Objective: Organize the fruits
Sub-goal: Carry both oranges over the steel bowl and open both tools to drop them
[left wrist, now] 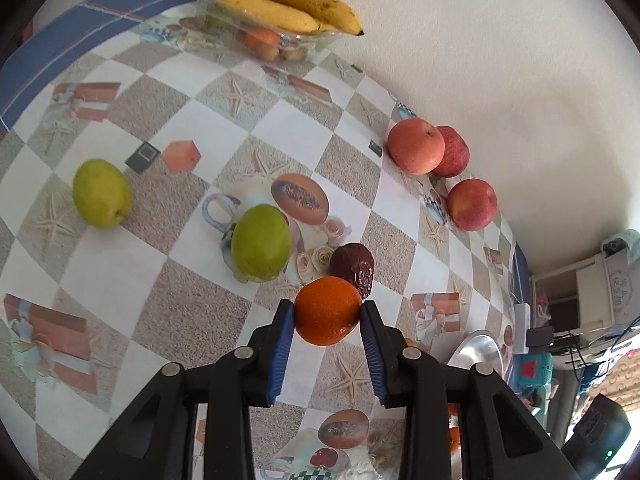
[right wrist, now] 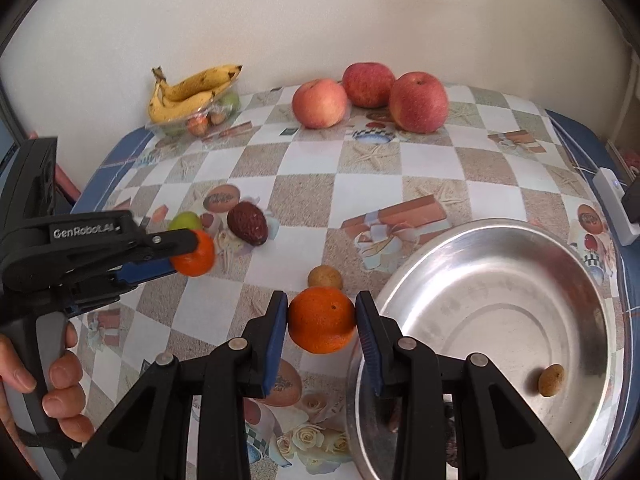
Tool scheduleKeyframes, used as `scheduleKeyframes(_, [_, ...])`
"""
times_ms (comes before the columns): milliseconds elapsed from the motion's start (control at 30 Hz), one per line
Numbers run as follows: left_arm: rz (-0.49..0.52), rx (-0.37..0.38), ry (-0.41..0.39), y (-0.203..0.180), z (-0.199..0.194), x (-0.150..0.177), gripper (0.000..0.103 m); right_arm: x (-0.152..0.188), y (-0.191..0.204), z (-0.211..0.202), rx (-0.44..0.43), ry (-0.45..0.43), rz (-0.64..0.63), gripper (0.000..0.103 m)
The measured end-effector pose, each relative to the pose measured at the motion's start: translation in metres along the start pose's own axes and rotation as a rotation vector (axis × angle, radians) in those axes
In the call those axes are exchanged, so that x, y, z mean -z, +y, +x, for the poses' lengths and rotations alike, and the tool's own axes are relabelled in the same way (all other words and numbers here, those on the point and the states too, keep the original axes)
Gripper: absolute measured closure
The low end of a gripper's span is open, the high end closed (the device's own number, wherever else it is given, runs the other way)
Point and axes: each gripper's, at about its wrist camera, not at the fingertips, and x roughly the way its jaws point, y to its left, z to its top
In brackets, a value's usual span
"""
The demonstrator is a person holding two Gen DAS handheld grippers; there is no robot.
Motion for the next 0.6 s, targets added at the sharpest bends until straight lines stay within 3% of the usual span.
scheduleKeyframes(200, [0.055,0.006,-0.004,-0.018,-0.005,0.007,0.067,-0.005,-0.037,-0.018,0.049,-0.041,0.103,0.067])
scheduleKeyframes(400, [0.117,0.020,0.028,-0.039,0.001,0.019,0.067,0.000,-0.089,-0.032,0.183,-0.055,0.223,0.067])
scheduleKeyframes(600, [0.196,0.057,0.063,-0.069,0.008,0.037,0.067,0.011,-0.134,-0.043,0.228,-0.065,0.354,0.067])
